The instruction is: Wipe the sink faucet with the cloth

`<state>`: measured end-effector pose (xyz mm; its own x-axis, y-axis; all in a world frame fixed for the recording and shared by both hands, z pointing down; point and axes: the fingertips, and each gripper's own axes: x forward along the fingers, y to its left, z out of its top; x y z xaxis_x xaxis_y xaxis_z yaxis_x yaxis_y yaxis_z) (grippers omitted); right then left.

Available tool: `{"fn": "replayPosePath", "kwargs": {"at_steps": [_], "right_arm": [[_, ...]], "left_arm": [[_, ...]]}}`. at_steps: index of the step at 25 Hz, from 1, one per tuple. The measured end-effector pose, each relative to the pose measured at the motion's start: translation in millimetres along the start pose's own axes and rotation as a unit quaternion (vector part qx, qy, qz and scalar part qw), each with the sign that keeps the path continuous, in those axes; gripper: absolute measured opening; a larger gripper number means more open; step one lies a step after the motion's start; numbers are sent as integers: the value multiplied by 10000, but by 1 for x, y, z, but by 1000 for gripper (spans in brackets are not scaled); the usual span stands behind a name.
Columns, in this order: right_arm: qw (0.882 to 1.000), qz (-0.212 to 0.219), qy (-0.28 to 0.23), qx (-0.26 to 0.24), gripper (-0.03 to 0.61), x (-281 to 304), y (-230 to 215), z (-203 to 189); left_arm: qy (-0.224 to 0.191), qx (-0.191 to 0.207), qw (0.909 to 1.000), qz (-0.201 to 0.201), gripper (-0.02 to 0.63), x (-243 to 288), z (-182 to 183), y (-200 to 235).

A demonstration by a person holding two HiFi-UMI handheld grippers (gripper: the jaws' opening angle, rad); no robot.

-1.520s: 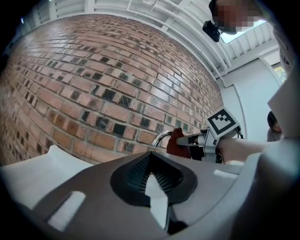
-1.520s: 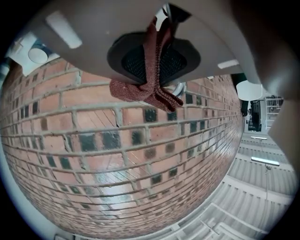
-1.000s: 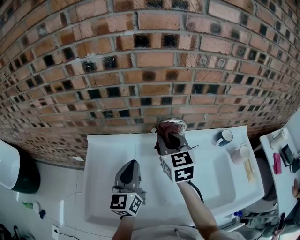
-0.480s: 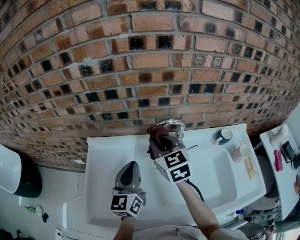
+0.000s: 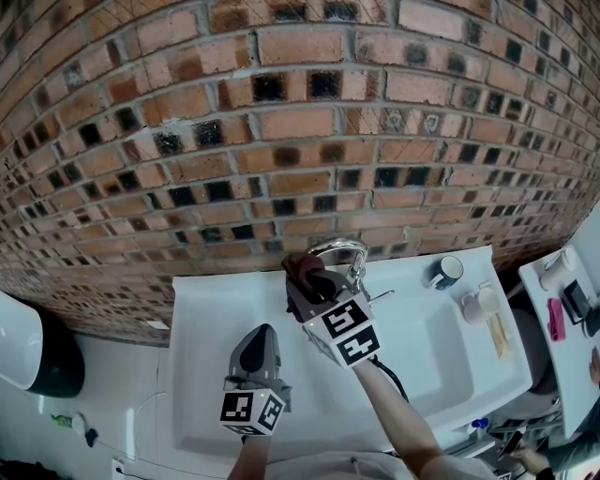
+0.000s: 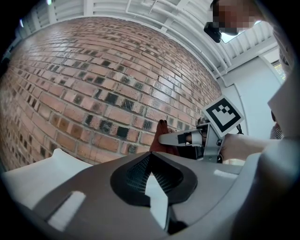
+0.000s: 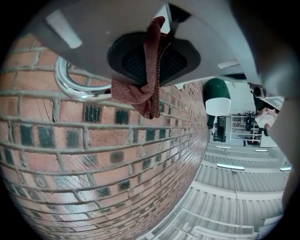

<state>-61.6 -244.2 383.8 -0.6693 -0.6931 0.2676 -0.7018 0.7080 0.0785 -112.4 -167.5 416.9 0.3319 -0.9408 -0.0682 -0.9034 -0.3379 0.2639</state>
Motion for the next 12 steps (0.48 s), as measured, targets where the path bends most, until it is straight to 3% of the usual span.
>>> {"fn": "replayPosePath", "kwargs": {"at_steps": [2, 7, 12], "right_arm": [[9999, 13, -47, -159, 49, 3, 3, 8], [9976, -630, 92, -272, 49, 3, -28, 8], [9960, -860, -129, -214, 49, -13, -44, 19]], "left_arm": [[6, 1, 10000, -12, -6, 1, -1, -1], [20, 15, 10000, 51, -6, -2, 2, 1], [0, -42, 9999, 146, -6, -3, 1, 9]]}}
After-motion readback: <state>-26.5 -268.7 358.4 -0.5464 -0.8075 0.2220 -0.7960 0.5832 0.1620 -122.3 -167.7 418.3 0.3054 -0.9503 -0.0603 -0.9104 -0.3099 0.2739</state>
